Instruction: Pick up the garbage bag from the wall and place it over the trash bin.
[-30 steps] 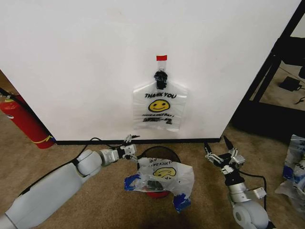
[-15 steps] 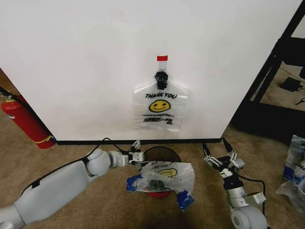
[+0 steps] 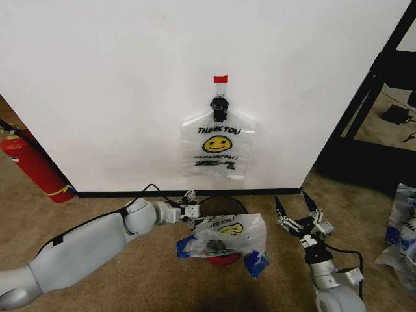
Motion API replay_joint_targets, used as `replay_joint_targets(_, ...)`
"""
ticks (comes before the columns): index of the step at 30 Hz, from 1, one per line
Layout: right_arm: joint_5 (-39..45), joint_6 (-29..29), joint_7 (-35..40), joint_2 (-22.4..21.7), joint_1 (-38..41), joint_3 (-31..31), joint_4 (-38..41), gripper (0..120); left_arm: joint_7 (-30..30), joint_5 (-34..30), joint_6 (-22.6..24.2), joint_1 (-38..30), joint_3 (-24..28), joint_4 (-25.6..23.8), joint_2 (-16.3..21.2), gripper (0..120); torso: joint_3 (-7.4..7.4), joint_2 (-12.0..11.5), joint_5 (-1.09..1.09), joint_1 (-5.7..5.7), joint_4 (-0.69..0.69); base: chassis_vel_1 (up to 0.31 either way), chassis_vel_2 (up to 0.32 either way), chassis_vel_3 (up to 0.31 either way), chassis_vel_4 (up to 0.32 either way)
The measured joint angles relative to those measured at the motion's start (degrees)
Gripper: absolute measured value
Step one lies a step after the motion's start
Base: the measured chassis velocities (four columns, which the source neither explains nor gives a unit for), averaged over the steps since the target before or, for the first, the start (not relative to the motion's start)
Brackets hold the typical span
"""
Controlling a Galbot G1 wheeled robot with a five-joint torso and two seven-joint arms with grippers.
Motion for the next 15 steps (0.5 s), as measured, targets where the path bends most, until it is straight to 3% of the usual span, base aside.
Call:
replay_joint_targets(7, 0.0, -0.4, 0.1, 0.1, 0.4, -0.7, -0.2, 100, -0.2, -5.3, 1.5, -0.3, -2.3, -5.1, 1.2, 100, -0.01, 0.0, 0.01, 0.00, 0.00, 0.000, 0.000, 0.000, 0.000)
replay_joint_targets(15, -0.4, -0.3, -0.1, 0.7, 0.2, -0.7, -0.2, 100, -1.1, -11.8, 5.0, -2.2, -1.7, -4.7, -1.3, 100, -0.01, 0.0, 0.00, 0.00, -0.01, 0.000, 0.000, 0.000, 0.000)
